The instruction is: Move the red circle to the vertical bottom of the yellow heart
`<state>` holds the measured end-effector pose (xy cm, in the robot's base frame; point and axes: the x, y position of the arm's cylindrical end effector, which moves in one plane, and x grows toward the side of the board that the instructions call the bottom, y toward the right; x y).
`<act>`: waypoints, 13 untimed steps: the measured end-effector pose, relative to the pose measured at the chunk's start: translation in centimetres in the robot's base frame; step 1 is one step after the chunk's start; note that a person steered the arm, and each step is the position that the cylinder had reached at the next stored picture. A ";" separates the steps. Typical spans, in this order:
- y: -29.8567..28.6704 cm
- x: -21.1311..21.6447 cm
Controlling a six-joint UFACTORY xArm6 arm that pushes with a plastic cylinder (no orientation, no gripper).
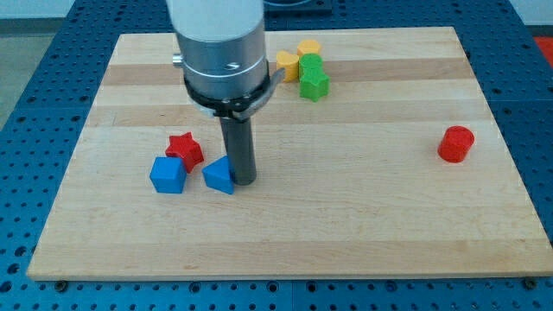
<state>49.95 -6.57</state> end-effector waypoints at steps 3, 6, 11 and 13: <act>-3.8 0.0; 20.0 -0.1; 31.9 -2.6; 30.4 -3.3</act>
<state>46.66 23.84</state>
